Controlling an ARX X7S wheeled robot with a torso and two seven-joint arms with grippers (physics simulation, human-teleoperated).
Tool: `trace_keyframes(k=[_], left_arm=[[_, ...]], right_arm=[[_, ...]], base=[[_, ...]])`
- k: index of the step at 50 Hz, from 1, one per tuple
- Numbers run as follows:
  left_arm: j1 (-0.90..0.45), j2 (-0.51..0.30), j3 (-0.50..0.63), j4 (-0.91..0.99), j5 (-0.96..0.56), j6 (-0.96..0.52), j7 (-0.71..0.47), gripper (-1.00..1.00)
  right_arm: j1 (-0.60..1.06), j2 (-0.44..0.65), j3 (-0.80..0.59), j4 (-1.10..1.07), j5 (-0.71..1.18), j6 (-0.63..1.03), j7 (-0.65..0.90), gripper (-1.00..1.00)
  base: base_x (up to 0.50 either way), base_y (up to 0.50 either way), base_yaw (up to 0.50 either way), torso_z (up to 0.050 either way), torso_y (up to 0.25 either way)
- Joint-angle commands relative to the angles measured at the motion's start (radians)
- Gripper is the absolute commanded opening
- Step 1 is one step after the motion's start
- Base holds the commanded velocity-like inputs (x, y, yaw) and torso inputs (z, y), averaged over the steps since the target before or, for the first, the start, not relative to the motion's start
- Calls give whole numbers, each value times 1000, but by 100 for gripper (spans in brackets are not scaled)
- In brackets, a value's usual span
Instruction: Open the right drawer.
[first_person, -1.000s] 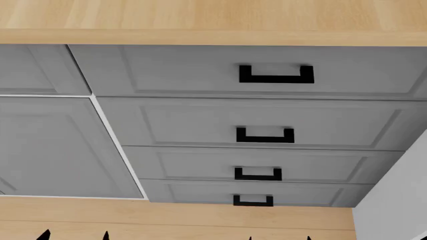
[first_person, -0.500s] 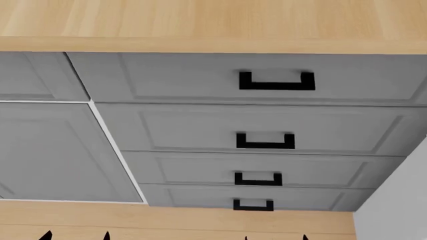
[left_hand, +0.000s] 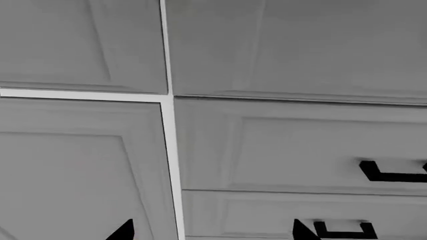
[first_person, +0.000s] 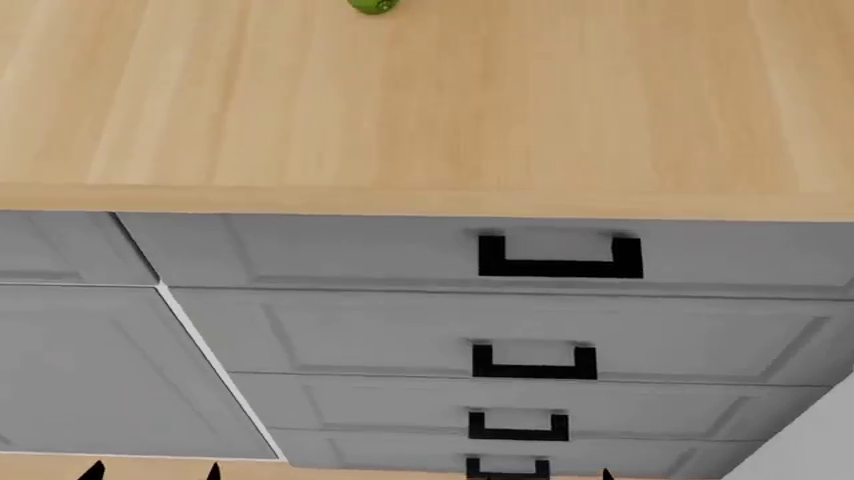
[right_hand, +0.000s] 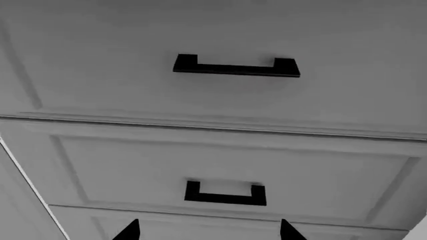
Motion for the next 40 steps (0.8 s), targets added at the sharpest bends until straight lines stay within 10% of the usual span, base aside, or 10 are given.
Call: trace_keyframes(k=[1, 40], left_arm=[[-3, 14, -12, -5, 9, 10, 22, 100], [-5, 2, 12, -4, 0, 8, 11, 100]], right_arm=[[17, -14, 12, 25, -9, 4, -18, 100], [40, -6, 0, -11, -83, 80, 94, 100]], base=[[250, 0, 0, 0, 0], [59, 0, 0, 0, 0]])
